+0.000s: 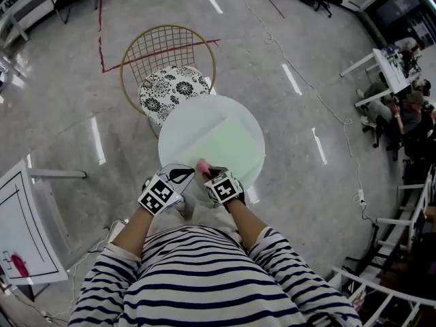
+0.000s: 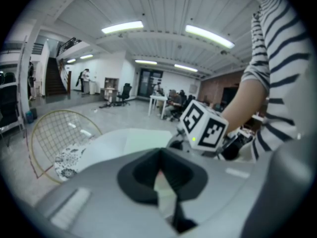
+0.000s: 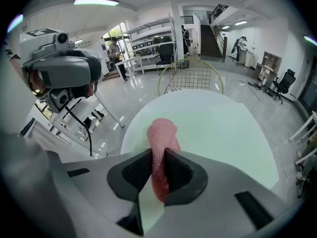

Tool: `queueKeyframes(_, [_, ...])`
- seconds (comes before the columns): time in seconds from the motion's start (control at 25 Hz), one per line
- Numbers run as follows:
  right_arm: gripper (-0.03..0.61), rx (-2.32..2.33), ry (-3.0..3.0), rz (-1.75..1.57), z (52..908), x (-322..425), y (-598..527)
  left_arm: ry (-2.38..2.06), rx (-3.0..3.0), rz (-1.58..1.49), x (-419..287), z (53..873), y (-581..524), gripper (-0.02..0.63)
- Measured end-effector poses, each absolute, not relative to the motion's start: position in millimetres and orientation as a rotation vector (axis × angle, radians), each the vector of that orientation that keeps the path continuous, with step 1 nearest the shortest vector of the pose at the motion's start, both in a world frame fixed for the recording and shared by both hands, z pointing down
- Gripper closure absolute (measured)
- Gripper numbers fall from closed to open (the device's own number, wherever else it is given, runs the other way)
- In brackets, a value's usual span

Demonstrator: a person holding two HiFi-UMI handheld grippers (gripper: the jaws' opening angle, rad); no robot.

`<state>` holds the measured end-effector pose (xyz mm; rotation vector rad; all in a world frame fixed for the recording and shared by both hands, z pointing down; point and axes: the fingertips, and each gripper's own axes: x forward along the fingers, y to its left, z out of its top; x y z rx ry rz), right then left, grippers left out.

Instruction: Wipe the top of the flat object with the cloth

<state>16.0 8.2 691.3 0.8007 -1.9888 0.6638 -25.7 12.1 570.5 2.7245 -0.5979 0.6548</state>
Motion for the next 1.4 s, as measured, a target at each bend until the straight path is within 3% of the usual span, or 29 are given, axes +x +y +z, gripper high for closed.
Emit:
queueKeyframes(0.6, [0.531, 0.698, -2.203, 0.855, 656, -9, 27, -0.590, 2.739, 0.625, -10, 560, 6, 0.607])
queueKeyframes(1.12, [0.531, 1.121, -2.020, 0.794, 650, 169, -62, -0.557, 2.723, 0.658, 12, 566, 5, 0.607])
queueKeyframes(1.4, [0.530, 1.171, -1.913, 0.752, 662, 222, -90, -0.567, 2.708, 0.672, 21, 569, -1, 0.607])
